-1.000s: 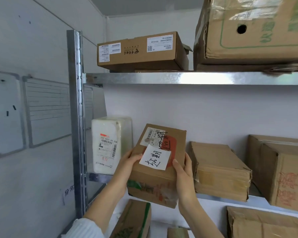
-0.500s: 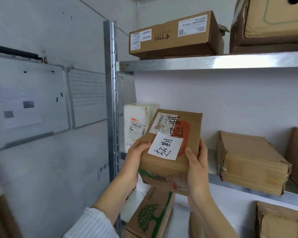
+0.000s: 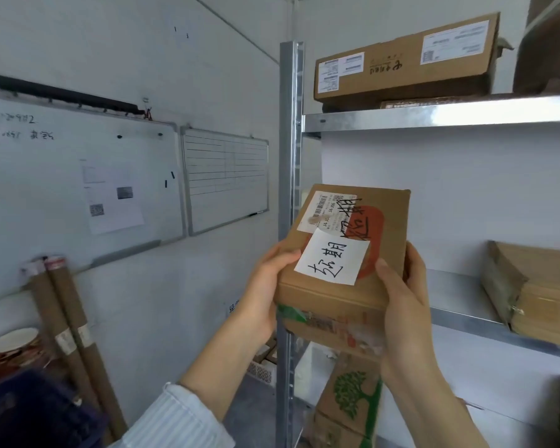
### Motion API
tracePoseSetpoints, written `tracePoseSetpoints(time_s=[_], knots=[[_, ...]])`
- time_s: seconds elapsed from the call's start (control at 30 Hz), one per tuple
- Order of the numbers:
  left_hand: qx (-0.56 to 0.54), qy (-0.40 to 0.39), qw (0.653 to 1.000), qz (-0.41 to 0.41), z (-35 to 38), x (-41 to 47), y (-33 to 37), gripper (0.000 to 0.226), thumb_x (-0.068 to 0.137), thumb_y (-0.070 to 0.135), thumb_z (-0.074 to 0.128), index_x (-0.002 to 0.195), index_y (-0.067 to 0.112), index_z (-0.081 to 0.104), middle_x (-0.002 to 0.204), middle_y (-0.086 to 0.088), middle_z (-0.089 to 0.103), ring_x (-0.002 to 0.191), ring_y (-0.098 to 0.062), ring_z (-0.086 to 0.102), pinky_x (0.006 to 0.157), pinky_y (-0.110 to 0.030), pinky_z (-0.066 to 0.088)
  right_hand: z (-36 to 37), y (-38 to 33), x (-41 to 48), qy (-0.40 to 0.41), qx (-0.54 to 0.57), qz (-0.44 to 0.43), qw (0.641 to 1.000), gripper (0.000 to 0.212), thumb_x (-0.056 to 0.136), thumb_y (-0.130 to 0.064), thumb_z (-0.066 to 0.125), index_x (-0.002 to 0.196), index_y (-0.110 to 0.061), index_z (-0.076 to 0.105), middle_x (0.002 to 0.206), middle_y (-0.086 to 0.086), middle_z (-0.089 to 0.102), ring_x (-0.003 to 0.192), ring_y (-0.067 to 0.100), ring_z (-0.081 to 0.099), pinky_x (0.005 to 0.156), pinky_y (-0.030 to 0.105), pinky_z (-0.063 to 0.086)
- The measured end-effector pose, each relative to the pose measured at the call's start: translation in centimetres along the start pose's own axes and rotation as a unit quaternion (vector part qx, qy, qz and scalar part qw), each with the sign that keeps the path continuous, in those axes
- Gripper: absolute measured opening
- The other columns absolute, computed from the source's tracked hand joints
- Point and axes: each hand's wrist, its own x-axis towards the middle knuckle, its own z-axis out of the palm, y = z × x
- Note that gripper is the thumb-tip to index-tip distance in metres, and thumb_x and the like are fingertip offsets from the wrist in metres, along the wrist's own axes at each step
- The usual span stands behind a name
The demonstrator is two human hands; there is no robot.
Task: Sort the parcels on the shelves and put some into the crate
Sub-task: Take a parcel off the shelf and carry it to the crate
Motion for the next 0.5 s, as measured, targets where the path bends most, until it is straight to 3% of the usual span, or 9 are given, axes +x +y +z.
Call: tracePoseSetpoints(time_s=[0.17, 0.27, 0.4, 0.5], knots=[[0.013, -0.022, 0.999, -0.039, -0.8, -0.9, 0.3, 0.044, 0.086, 0.027, 0.063, 0.129, 0.021, 0.057, 0.106, -0.005, 0.073, 0.087, -0.017, 0.069, 0.059, -0.021, 0.049, 1.2, -0.6, -1.2, 0.053, -0.019, 0.004, 0.998, 0.042, 0.098, -0.017, 0.049, 0.135, -0.036, 0.047, 0.128, -0.008, 0.062, 0.113, 0.017, 0.06, 0.096, 0.043, 0.049], [0.016, -0.04, 0.998, -0.037, -1.6, -1.4, 0.2, 0.038, 0.087, 0.027, 0.061, 0.124, 0.028, 0.06, 0.102, -0.003, 0.074, 0.086, -0.017, 0.069, 0.059, -0.021, 0.049, 1.5, -0.6, -2.7, 0.062, -0.018, 0.007, 0.998, 0.041, 0.097, -0.017, 0.049, 0.133, -0.036, 0.049, 0.125, -0.006, 0.064, 0.11, 0.018, 0.062, 0.092, 0.042, 0.051], [0.006, -0.038, 0.999, -0.022, -4.6, -3.0, 1.3, 0.034, 0.087, 0.024, 0.061, 0.121, 0.026, 0.063, 0.101, -0.005, 0.075, 0.089, -0.02, 0.069, 0.068, -0.027, 0.05, 3.7, 0.1, -5.2, 0.06, -0.009, 0.01, 0.998, 0.041, 0.097, -0.018, 0.051, 0.132, -0.04, 0.049, 0.125, -0.008, 0.064, 0.108, 0.015, 0.063, 0.097, 0.05, 0.049], [0.009, -0.037, 0.999, -0.007, -7.0, -4.2, 2.5, 0.032, 0.087, 0.022, 0.059, 0.119, 0.023, 0.064, 0.096, -0.003, 0.075, 0.078, -0.014, 0.07, 0.057, -0.019, 0.05, 6.0, 0.5, -6.6, 0.045, 0.006, 0.004, 0.999, 0.041, 0.097, -0.018, 0.05, 0.132, -0.04, 0.049, 0.123, -0.01, 0.065, 0.104, 0.011, 0.064, 0.086, 0.04, 0.053]])
